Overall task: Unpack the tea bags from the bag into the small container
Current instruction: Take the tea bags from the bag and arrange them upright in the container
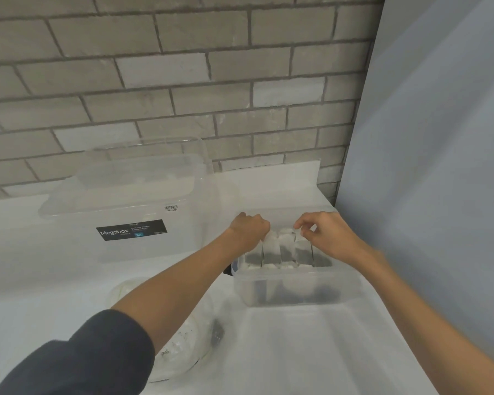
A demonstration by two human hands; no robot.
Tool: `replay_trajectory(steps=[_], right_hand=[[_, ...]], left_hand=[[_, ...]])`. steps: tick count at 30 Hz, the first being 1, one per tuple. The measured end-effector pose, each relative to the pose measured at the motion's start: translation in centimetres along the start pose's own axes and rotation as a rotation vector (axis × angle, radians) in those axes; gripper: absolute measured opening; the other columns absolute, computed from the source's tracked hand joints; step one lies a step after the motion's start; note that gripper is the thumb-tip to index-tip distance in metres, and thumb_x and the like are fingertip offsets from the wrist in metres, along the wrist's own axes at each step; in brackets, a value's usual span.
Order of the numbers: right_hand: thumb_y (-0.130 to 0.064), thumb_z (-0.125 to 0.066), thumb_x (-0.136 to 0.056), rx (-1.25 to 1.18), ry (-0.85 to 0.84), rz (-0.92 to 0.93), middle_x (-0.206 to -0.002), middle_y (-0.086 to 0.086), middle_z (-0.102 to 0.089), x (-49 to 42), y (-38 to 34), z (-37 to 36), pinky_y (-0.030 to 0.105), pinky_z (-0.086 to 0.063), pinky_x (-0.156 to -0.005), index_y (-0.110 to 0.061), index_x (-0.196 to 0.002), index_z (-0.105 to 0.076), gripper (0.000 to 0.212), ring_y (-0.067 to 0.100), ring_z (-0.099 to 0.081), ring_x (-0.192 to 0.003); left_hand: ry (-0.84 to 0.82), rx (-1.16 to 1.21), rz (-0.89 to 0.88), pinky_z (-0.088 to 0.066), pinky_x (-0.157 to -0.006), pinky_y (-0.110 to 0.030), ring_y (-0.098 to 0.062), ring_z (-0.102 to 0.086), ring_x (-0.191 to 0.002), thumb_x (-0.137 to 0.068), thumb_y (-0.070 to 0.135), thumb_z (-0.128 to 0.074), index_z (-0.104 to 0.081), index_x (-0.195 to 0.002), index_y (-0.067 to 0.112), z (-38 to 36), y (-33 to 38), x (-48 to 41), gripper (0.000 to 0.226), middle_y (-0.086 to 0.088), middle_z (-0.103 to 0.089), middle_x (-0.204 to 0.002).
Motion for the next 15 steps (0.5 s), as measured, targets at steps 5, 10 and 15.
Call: replay_trajectory(steps=[5,10,15], right_hand=[[-0.016,-0.053,-0.091,0.012,-0.007,-0.004,-0.088,-0.013,-0.066,0.2,-0.9,0.2,0.043,-0.053,-0.082,-0.031,-0.098,-0.068,0.022,0.009,-0.057,-0.080],[-0.016,-0.054,-0.093,0.017,0.001,0.083,-0.093,-0.011,-0.066,0.7,-5.1,1.1,0.028,-0.051,-0.075,-0.030,-0.101,-0.068,0.021,0.000,-0.056,-0.071],[-0.015,-0.056,-0.094,-0.125,0.012,0.251,-0.090,-0.013,-0.064,1.4,-12.3,0.7,0.009,-0.043,-0.068,-0.025,-0.102,-0.070,0.020,-0.002,-0.058,-0.071]], left_hand=[[0.021,0.118,0.022,-0.040,-0.085,-0.032,-0.027,-0.060,-0.101,-0.092,0.003,-0.047,-0.058,-0.113,0.011,0.8,-0.1,0.7,0.025,-0.009,-0.062,-0.114],[0.200,0.484,0.048,-0.050,-0.085,-0.036,-0.021,-0.061,-0.102,-0.093,0.020,-0.055,-0.062,-0.114,0.017,4.2,-2.5,5.7,0.022,-0.002,-0.065,-0.112],[0.221,0.821,0.132,-0.051,-0.076,-0.021,0.001,-0.064,-0.080,-0.088,0.025,-0.066,-0.071,-0.093,0.025,5.8,-6.4,13.9,0.007,0.015,-0.069,-0.083]])
Point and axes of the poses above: each hand's wrist, its own x-axis away from the middle knuckle, its own z-axis out of the back of the hand, y = z × x, the point moved 1 cm from there along -x, towards the middle knuckle
